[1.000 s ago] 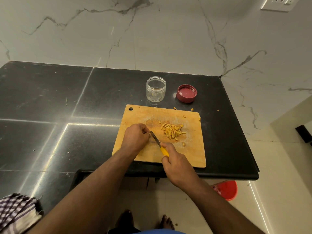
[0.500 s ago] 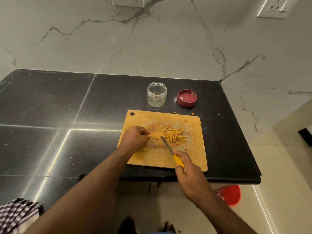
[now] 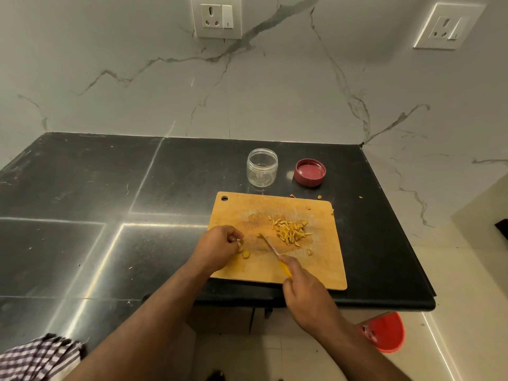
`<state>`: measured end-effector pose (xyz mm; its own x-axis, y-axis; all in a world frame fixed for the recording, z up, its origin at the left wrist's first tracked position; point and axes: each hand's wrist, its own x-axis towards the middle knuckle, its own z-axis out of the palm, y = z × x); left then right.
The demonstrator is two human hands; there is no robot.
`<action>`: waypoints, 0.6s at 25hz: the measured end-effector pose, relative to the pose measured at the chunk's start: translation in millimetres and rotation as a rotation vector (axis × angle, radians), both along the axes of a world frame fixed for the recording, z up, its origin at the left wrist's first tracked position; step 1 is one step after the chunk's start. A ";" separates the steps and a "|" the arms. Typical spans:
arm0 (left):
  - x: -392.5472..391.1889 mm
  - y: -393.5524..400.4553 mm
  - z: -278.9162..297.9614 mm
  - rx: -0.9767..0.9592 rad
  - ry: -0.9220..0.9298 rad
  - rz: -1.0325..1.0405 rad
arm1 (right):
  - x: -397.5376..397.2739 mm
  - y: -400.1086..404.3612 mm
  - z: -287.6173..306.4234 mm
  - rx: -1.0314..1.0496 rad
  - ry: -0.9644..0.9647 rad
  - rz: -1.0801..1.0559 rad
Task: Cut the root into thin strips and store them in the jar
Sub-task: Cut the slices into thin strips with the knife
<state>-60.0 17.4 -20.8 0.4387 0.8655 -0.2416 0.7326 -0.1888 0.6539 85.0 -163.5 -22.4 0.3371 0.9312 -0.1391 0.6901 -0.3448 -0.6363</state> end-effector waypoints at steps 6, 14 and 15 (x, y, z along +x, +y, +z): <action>-1.1 -0.1 2.7 0.019 0.060 -0.097 | -7.5 0.9 4.6 0.035 0.004 0.022; -1.3 -0.8 1.0 0.038 0.095 -0.091 | 3.2 2.8 -0.1 0.035 -0.029 -0.044; -0.8 -0.7 1.4 0.037 0.104 -0.095 | -0.9 0.3 1.3 0.028 -0.026 0.007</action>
<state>-60.9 16.8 -19.3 0.4931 0.8307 -0.2586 0.7739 -0.2831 0.5665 84.1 -163.2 -21.2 0.3336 0.9370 -0.1039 0.7086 -0.3219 -0.6279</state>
